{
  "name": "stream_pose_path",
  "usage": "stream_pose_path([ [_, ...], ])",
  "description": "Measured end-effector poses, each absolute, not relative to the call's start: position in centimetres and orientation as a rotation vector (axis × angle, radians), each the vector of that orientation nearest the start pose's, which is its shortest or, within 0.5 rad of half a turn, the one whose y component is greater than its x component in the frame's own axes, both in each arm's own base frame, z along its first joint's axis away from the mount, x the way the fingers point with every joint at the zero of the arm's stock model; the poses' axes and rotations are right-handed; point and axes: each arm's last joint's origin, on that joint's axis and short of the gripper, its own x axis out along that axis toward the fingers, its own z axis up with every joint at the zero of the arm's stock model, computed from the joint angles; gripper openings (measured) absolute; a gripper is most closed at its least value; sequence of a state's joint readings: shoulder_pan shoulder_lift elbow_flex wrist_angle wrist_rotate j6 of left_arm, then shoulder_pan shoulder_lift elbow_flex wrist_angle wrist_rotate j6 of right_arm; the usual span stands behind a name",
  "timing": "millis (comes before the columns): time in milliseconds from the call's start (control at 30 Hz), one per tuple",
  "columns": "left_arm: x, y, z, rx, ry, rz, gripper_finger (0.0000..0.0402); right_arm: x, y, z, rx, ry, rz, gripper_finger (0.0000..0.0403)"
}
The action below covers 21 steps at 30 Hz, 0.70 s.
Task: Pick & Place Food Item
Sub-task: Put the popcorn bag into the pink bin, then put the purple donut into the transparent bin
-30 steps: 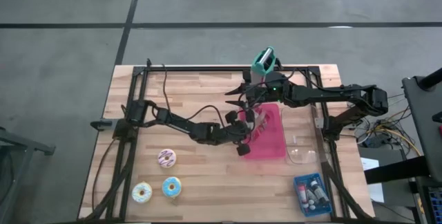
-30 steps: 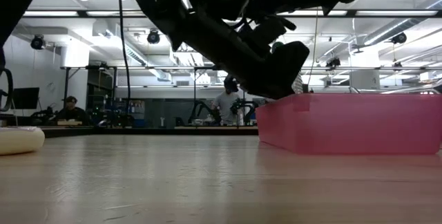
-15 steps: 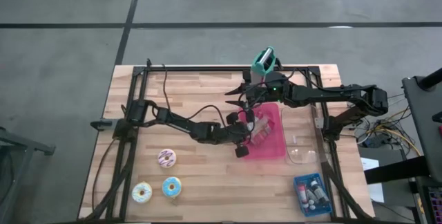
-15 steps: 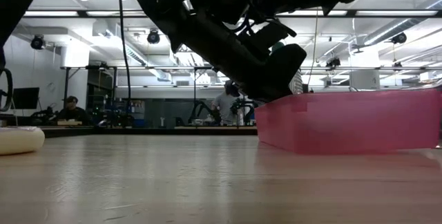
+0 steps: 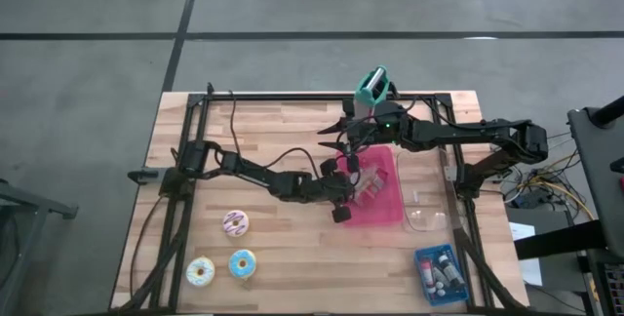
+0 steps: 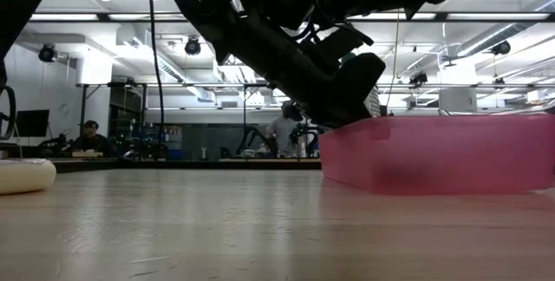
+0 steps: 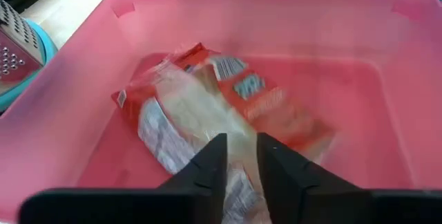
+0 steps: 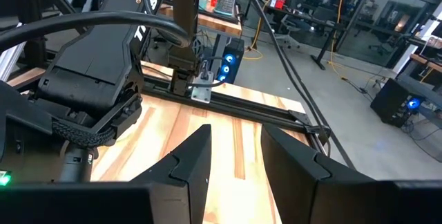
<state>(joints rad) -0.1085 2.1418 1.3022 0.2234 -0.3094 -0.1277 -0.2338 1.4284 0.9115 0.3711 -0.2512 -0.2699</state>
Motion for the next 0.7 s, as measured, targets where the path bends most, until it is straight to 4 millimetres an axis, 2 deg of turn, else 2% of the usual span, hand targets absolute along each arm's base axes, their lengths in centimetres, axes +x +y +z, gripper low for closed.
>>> stream_pose_path([
  [300,44.7,-4.0,12.9,0.000,0.590,0.220,0.0148,31.3,-6.7,28.2,-0.234,0.138,0.036,0.0121],
  [700,44.2,-3.9,14.4,0.079,0.577,0.345,0.0154,31.3,-6.7,28.2,-0.234,0.137,0.036,0.0121],
])
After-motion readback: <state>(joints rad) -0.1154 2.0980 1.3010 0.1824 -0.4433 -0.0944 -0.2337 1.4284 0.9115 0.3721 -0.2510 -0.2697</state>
